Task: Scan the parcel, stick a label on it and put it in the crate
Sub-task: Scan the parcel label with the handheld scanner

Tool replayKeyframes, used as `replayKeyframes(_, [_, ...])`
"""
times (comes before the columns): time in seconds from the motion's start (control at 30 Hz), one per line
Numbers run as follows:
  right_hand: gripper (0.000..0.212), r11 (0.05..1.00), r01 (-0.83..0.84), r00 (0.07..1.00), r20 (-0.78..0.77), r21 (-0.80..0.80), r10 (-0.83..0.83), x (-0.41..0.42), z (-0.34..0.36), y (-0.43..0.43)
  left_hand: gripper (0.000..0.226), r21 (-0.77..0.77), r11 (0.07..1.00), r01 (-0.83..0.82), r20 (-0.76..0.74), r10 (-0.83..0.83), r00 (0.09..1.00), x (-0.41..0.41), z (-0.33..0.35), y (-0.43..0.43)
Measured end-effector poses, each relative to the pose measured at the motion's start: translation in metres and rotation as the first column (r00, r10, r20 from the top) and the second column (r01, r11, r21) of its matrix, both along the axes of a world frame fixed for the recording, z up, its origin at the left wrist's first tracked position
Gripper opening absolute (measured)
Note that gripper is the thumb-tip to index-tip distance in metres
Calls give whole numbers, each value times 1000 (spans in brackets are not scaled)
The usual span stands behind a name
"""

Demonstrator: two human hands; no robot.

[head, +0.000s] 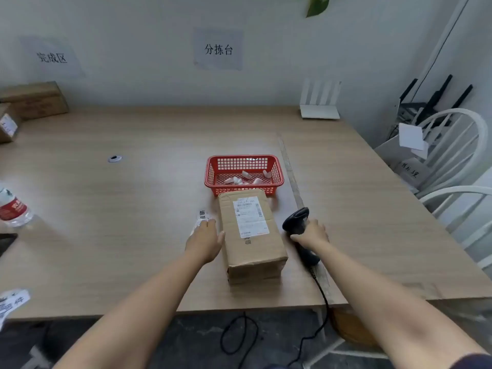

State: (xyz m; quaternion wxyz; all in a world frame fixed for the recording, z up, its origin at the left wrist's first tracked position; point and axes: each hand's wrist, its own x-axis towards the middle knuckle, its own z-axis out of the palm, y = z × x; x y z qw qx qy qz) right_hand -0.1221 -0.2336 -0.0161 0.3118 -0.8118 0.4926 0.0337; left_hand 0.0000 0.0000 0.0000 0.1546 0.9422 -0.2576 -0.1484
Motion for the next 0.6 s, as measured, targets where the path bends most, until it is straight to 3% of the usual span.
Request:
replayKeyframes(0.07, [79,994,79,997,-21,74,-78,-2,-10,4,51,-9,1000,-13,-20,12,1000,-3,-3,3])
replayKeyframes(0.17, [78,992,68,997,-30,111,-65,-2,-25,7,51,-4,1000,-20,-65,19,998,-9,-13,7])
replayKeyframes(0.43, [84,999,-36,999,-27,19,37,-3,-43,2,53,-167,984,-54,-182,23,983,-21,-18,-6])
replayKeyframes(0.6, [82,997,-14,989,146,75,3,-3,-52,7,54,-248,958,-147,-272,77,959,-17,-23,-13])
